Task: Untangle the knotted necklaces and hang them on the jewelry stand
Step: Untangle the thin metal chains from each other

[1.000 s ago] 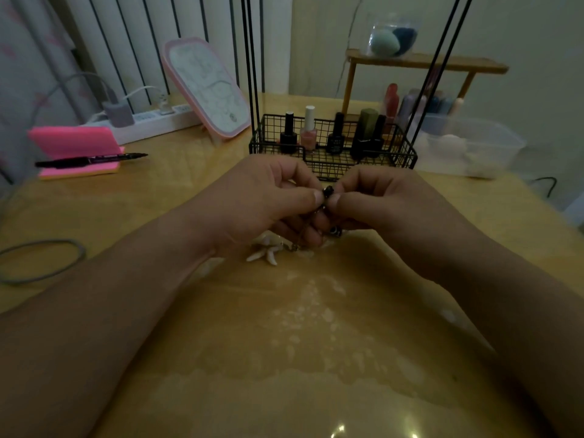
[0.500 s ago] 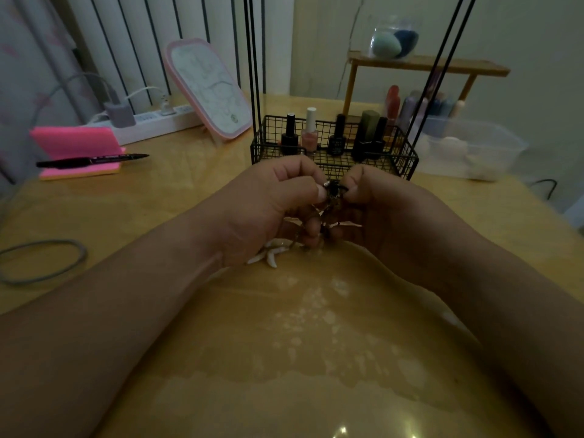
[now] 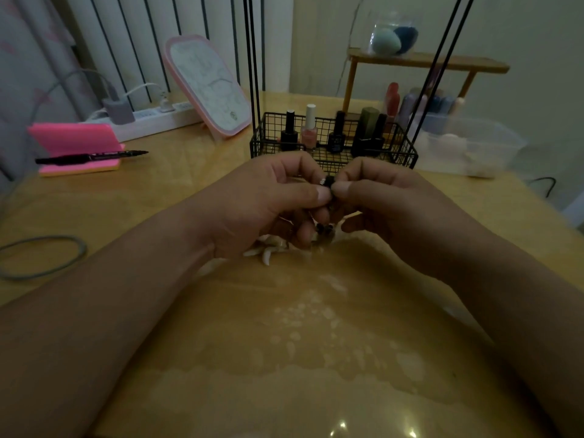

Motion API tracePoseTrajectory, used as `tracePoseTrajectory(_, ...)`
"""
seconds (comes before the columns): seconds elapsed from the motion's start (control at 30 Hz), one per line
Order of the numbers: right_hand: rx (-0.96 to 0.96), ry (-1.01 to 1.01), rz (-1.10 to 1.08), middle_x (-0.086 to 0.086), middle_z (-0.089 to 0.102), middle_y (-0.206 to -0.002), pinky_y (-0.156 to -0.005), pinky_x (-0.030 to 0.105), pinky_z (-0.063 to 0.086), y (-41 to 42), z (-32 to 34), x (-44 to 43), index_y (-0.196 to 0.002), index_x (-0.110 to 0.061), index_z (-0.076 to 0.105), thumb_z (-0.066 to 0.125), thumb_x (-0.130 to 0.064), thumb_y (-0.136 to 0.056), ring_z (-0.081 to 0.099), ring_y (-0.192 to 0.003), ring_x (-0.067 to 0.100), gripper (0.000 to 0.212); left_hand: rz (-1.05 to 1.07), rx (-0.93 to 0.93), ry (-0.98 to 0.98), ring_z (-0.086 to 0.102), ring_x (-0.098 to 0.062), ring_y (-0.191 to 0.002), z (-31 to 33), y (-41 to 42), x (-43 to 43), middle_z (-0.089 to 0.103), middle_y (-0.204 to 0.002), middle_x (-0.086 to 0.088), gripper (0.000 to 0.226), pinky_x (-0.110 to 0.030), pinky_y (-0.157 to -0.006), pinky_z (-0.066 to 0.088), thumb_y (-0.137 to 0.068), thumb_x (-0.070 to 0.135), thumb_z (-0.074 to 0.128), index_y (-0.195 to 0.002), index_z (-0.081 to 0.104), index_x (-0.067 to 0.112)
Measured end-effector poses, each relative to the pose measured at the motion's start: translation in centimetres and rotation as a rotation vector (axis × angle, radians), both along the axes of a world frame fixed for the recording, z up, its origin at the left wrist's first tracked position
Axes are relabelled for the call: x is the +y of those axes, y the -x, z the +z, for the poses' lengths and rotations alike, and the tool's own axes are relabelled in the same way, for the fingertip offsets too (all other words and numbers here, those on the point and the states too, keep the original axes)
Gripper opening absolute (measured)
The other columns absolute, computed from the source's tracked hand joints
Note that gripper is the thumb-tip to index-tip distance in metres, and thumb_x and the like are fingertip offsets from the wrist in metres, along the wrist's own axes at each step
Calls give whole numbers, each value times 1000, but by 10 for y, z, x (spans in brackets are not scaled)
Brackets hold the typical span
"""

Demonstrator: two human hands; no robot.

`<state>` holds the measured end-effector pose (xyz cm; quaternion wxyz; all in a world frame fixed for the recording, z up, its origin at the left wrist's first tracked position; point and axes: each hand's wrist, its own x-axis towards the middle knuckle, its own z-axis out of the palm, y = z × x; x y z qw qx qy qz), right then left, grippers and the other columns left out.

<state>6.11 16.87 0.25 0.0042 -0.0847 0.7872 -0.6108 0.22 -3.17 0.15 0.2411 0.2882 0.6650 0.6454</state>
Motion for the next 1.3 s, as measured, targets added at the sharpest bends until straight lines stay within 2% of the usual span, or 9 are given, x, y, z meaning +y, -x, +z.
tracePoseTrajectory(0.33, -25, 11, -61, 3, 73, -86, -76, 33, 54, -2, 2, -3, -93, -13, 70, 55, -18, -103, 69, -82, 18, 19, -11, -65, -69, 64, -23, -55, 2, 1, -1, 69, -78, -11, 7, -30, -51, 54, -97, 7, 58, -95, 57, 14)
tracePoseTrajectory(0.53, -17, -89, -4, 6, 75, -97, -80, 34, 55, -4, 1, -2, -102, -10, 72, 66, -48, -87, 72, -91, 22, 41, 18, -28, -44, 56, -19, -52, 2, 1, -2, 61, -68, -9, 19, -29, -52, 50, -97, 12, 60, -80, 67, 18)
tracePoseTrajectory(0.67, -4, -88, 3, 6, 74, -91, -79, 34, 54, -4, 1, 1, -94, -7, 67, 69, -36, -89, 70, -86, 20, 29, 89, -1, -39, 52, -17, -53, 2, 4, -2, 59, -71, -6, 18, -33, -57, 48, -100, 12, 59, -83, 62, 16)
tracePoseTrajectory(0.77, 65, -202, -68, 0, 73, -96, -81, 31, 53, -4, 2, 2, -98, -17, 68, 67, -20, -97, 70, -92, 13, 3, 79, -29, -92, 50, -16, -52, 2, 6, -4, 62, -79, -5, 5, -32, -57, 47, -91, 17, 60, -86, 58, 18)
tracePoseTrajectory(0.83, 91, -213, -86, -6, 73, -109, -87, 26, 53, -5, 4, 1, -114, -24, 66, 67, -12, -96, 69, -102, 3, 22, 55, -20, -93, 48, -15, -49, 2, 8, -6, 66, -82, -8, 5, -30, -53, 45, -92, 16, 60, -90, 56, 17)
tracePoseTrajectory(0.93, 41, -78, 27, -4, 75, -116, -94, 29, 57, -8, 5, -2, -133, -24, 57, 68, -6, -95, 70, -112, 7, 43, 20, 27, -78, 47, -13, -43, 2, 7, -6, 67, -78, -10, 6, -25, -46, 43, -95, 14, 63, -92, 58, 15)
tracePoseTrajectory(1.1, -18, -69, 60, 5, 71, -82, -80, 35, 60, -7, 4, -4, -105, -12, 68, 63, -11, -100, 73, -81, 20, 7, 35, 69, -26, 46, -14, -38, 4, 5, -5, 66, -68, -11, 3, -24, -40, 42, -95, 15, 62, -94, 62, 12)
tracePoseTrajectory(1.2, -48, -45, -13, 0, 57, -69, -67, 34, 55, -5, 10, 4, -94, -15, 69, 58, -19, -102, 59, -64, 18, 14, 65, 96, 25, 46, -16, -39, 4, 7, -7, 69, -71, -12, 8, -25, -42, 42, -101, 11, 58, -95, 63, 12)
tracePoseTrajectory(1.3, -1, -26, -77, 1, 52, -69, -56, 29, 48, -5, 13, 9, -97, -15, 71, 54, -23, -105, 50, -60, 16, 21, 84, 113, 56, 43, -18, -40, 3, 8, -8, 71, -74, -15, 10, -25, -43, 39, -102, 11, 57, -93, 62, 13)
